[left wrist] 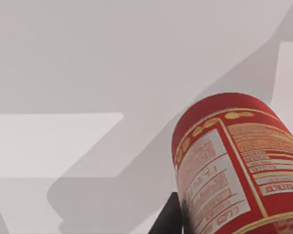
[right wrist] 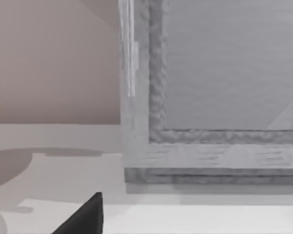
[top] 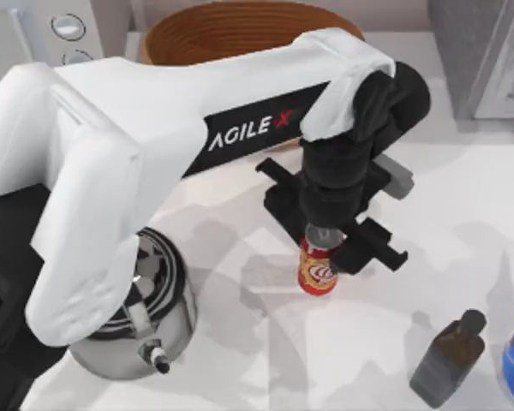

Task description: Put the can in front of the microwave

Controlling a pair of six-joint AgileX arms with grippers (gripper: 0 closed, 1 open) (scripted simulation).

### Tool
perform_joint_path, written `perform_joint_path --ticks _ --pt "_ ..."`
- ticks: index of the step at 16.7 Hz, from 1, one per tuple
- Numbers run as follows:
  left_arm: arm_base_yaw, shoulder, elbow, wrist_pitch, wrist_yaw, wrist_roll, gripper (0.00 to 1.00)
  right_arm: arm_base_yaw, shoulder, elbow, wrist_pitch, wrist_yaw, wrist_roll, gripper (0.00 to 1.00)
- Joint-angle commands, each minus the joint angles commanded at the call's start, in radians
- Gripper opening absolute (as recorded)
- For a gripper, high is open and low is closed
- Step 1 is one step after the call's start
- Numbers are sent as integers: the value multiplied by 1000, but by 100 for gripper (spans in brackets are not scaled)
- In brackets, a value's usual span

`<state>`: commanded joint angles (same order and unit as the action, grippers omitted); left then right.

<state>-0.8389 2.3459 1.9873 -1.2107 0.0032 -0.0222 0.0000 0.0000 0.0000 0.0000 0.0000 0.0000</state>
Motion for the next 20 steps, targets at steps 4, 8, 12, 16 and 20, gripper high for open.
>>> perform_joint_path --ticks 4,8,12,16,20 --pt "0 0 0 0 0 0 0 0 0 0 0 0 0 100" --pt "-3 -2 40 -41 1 3 0 0 0 0 0 0 0 100" --pt "0 -9 136 -144 1 0 0 0 0 0 0 0 0 100" --pt "0 -5 141 -150 0 1 0 0 0 0 0 0 0 100" --pt "68 -21 156 -176 -26 -17 0 0 0 0 0 0 0 100"
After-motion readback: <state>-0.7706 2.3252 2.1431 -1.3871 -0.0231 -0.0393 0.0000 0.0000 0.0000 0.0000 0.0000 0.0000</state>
